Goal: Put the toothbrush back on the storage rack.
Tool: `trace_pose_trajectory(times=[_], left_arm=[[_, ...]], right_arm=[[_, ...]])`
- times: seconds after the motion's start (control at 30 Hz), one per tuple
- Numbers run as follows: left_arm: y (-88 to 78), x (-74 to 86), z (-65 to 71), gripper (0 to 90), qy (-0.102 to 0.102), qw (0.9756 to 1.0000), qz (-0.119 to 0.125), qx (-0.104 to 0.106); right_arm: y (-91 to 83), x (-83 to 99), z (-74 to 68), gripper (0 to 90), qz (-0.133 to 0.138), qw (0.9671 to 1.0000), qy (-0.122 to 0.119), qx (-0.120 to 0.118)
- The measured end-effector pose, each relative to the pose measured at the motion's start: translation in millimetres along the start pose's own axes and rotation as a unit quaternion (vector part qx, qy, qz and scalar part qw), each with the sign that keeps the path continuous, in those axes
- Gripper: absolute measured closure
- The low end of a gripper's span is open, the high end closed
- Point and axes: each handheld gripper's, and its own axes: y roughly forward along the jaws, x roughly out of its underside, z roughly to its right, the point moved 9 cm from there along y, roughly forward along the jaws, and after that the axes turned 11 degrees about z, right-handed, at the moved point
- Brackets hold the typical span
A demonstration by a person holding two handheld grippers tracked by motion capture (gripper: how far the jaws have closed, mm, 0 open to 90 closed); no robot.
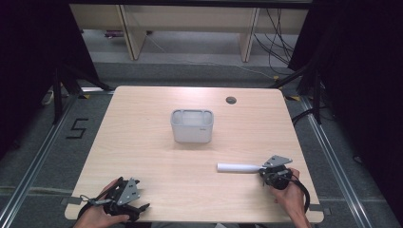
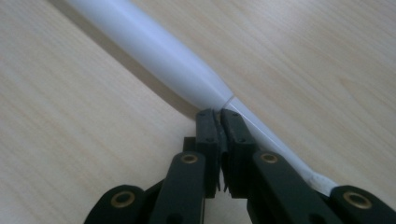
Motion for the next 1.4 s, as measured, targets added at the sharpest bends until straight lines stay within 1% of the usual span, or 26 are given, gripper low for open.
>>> trace_pose_trajectory(times=[0.07, 0.1, 0.13, 0.17, 0.23, 0.27, 0.3, 0.37, 0.4, 0.43, 0.47, 0.6, 0.63, 0.67, 0.7, 0.73, 0.8, 0.87, 0.97, 1.03, 1.07, 1.13, 1.2, 1.33, 1.4], left_arm=[[-0.2, -0.2, 0.2, 16.4, 0.001, 1.0, 0.0, 0.0], [-0.2, -0.2, 0.2, 16.4, 0.001, 1.0, 0.0, 0.0], [-0.1, 0.0, -0.1, 16.4, 0.0, 1.0, 0.0, 0.0], [0.0, 0.1, -0.2, 16.4, 0.0, 1.0, 0.0, 0.0], [-0.2, -0.1, 0.0, 16.4, 0.001, 1.0, 0.0, 0.0], [-0.3, -0.2, -0.1, 16.4, 0.001, 1.0, 0.001, 0.0], [-0.3, -0.3, -0.2, 16.4, 0.0, 1.0, 0.001, 0.0], [0.5, -0.8, -0.3, 16.4, -0.003, 1.0, 0.005, -0.004], [0.5, -1.1, 0.4, 16.4, -0.005, 1.0, 0.006, -0.002], [-0.4, -0.4, -0.1, 16.4, 0.001, 1.0, 0.0, 0.0], [-0.3, -0.4, -0.2, 16.4, 0.001, 1.0, 0.0, 0.0], [-0.4, -0.4, -0.2, 16.4, 0.001, 1.0, 0.001, 0.0], [0.9, -1.3, -0.2, 16.4, -0.005, 0.9999, 0.007, -0.005], [-0.6, -0.4, -0.3, 16.4, 0.001, 1.0, 0.0, 0.0], [-0.6, -0.5, -0.3, 16.4, 0.001, 1.0, 0.001, 0.0], [-0.5, -0.5, -0.4, 16.4, 0.001, 1.0, 0.001, 0.0], [-0.6, -0.5, -0.3, 16.4, 0.001, 1.0, 0.001, 0.0], [-0.7, -0.6, -0.4, 16.4, 0.002, 1.0, 0.001, 0.0], [-0.8, -0.7, -0.4, 16.4, 0.002, 1.0, 0.001, 0.0], [-0.8, -0.7, -0.6, 16.4, 0.004, 1.0, 0.0, 0.0], [-0.1, -1.2, 0.3, 16.5, -0.002, 1.0, 0.004, -0.001], [-0.5, -0.6, 0.1, 16.4, 0.003, 1.0, 0.001, 0.0], [-0.5, -0.7, 0.1, 16.4, 0.002, 1.0, 0.001, 0.001], [-0.4, -0.7, 0.1, 16.4, 0.003, 1.0, 0.001, 0.001], [-0.5, -0.7, 0.1, 16.4, 0.002, 1.0, 0.001, 0.001]], right_arm=[[3.3, -2.6, 3.7, 86.7, 0.002, 1.0, -0.006, 0.004], [4.6, -4.5, 3.9, 86.7, 0.001, 1.0, 0.0, 0.005], [5.4, -5.6, 4.4, 86.7, 0.0, 1.0, 0.002, 0.005], [7.9, -7.4, 7.7, 86.7, 0.003, 0.9999, -0.011, 0.007], [11.2, -10.0, 9.0, 86.7, 0.005, 0.9999, -0.012, 0.006], [12.8, -11.1, 9.9, 86.7, 0.003, 0.9999, -0.013, 0.01], [13.2, -12.0, 9.0, 86.7, 0.0, 0.9999, -0.007, 0.007], [15.5, -14.9, 9.8, 86.8, 0.0, 0.9999, -0.01, 0.009], [16.4, -16.2, 11.1, 86.7, 0.0, 0.9998, -0.015, 0.013], [17.6, -17.6, 10.9, 86.7, -0.001, 0.9998, -0.011, 0.014], [19.4, -19.0, 12.1, 86.7, 0.001, 0.9998, -0.016, 0.015], [24.6, -24.1, 14.2, 86.8, 0.0, 0.9997, -0.017, 0.017], [26.0, -25.6, 14.6, 87.1, 0.001, 0.9997, -0.018, 0.016], [27.5, -26.5, 14.5, 87.1, 0.001, 0.9998, -0.016, 0.015], [30.2, -27.4, 15.3, 87.1, 0.0, 0.9996, -0.02, 0.018], [31.4, -28.4, 15.1, 87.1, -0.002, 0.9997, -0.021, 0.015], [33.9, -31.0, 14.8, 87.1, -0.002, 0.9996, -0.022, 0.015], [36.2, -33.5, 14.6, 87.1, -0.001, 0.9995, -0.029, 0.014], [39.8, -38.1, 12.3, 86.9, -0.003, 0.9994, -0.03, 0.014], [41.9, -41.5, 11.2, 86.8, -0.004, 0.9992, -0.037, 0.016], [43.2, -42.6, 10.7, 86.8, -0.002, 0.9992, -0.038, 0.015], [44.9, -44.2, 9.7, 86.4, -0.003, 0.9992, -0.037, 0.014], [47.7, -46.1, 9.0, 86.3, -0.005, 0.9991, -0.04, 0.011], [51.3, -51.4, 8.1, 86.1, -0.001, 0.9991, -0.04, 0.014], [53.4, -53.8, 6.7, 86.0, -0.006, 0.9991, -0.039, 0.011]])
